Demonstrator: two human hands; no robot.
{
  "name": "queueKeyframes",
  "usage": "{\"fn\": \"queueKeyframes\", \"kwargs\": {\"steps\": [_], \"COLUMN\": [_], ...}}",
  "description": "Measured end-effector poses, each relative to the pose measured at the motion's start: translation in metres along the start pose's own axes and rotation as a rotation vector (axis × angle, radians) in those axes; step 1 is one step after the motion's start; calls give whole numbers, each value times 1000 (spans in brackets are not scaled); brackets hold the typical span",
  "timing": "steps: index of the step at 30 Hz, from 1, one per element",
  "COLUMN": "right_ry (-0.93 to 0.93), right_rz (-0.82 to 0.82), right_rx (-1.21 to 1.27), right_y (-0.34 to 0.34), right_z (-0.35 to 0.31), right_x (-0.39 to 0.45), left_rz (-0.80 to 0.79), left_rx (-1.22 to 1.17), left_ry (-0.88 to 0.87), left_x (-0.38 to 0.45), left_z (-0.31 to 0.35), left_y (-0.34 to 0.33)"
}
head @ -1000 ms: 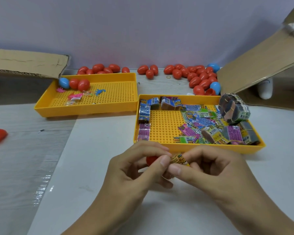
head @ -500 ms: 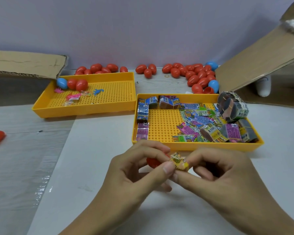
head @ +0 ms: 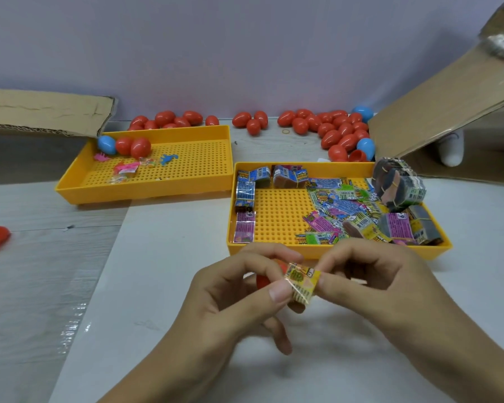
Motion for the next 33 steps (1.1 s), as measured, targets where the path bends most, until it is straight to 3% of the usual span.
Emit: {"fn": "queueKeyframes", "kwargs": {"steps": [2,5,9,16,33], "right_ry": [60,110,95,201,329], "right_rz": [35,57,55,183,122], "right_rx": [-92,-21,76,-36,-219], "right_y": [-3,-6,-7,-7,-3], "right_z": [-2,-6,-10,-8,-1], "right_x": [-1,-3,-2,-3,-5], "left_rz": [11,36,65,79,199], "left_rx": [62,118,101,70,107], "left_ry": [-30,-67,-62,-157,-141], "left_x": [0,0,0,2,3], "left_z": [-2,-4,-5,-5,-9], "left_y": [-1,-3,-1,1,2]}}
Point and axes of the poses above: each hand's wrist, its own x-axis towards the middle knuckle, its own y-axis out of the back of the hand, z = x × y, the point moved 1 cm from there along x, towards the middle knuckle, and after that the axes turned 14 degrees about y, right-handed, at the moved point
